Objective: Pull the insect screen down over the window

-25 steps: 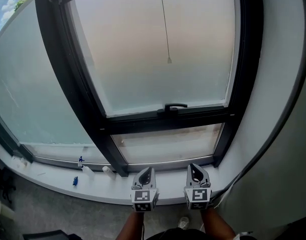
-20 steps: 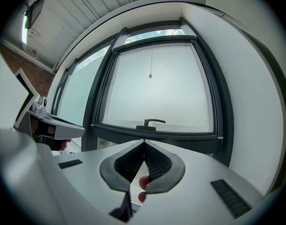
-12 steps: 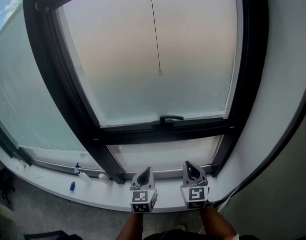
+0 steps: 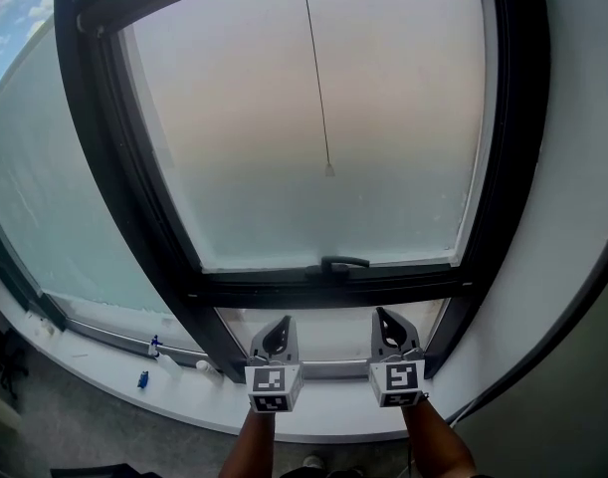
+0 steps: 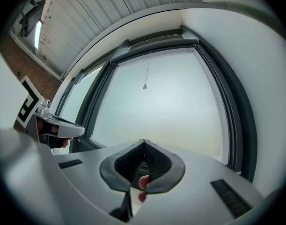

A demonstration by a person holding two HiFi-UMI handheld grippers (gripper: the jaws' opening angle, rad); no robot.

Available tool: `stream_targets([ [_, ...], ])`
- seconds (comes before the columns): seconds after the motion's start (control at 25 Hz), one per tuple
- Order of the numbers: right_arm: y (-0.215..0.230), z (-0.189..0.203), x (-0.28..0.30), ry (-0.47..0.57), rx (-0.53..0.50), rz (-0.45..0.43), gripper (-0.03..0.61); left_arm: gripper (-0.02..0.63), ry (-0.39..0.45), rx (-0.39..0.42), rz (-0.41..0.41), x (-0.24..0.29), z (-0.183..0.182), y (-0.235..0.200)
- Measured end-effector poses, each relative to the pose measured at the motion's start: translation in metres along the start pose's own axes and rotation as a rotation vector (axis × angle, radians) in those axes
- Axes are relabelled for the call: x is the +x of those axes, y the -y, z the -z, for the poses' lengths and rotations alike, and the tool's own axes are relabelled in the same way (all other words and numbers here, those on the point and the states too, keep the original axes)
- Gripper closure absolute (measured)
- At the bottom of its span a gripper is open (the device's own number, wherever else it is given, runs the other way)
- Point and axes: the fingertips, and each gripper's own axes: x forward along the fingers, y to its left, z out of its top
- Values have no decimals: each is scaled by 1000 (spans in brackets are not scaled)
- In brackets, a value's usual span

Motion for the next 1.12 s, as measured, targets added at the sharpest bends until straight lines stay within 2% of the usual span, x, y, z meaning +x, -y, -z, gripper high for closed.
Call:
stream_targets([
  [0.12,10,-26,23,52,37,3,575,611,68,-13,-24,18,-34,-16],
  [0.24,15,-52,44,101,23,14,575,611,130,5,-29,34,-63,-29],
  [0.4,26,-98,73,184,-66,42,575,611,215,65,-26,59,-105,-50],
  [0.48,34,-116,88,218,-102,61,575,611,255,78,0,72,-129,-54],
  [0.6,43,-149,104,252,-154,69,575,611,313,146,29,86,-168,-59],
  [0.72,47,-194,117,306,-244,81,575,611,360,268,91,95,-215,-57],
  [0.8,54,-225,127,337,-376,110,575,611,373,397,115,105,-244,-53],
  [0.96,66,-279,145,366,-610,168,575,609,303,675,50,134,-286,-53],
  [1.12,66,-327,153,389,-795,197,574,571,351,815,-84,142,-339,-66],
])
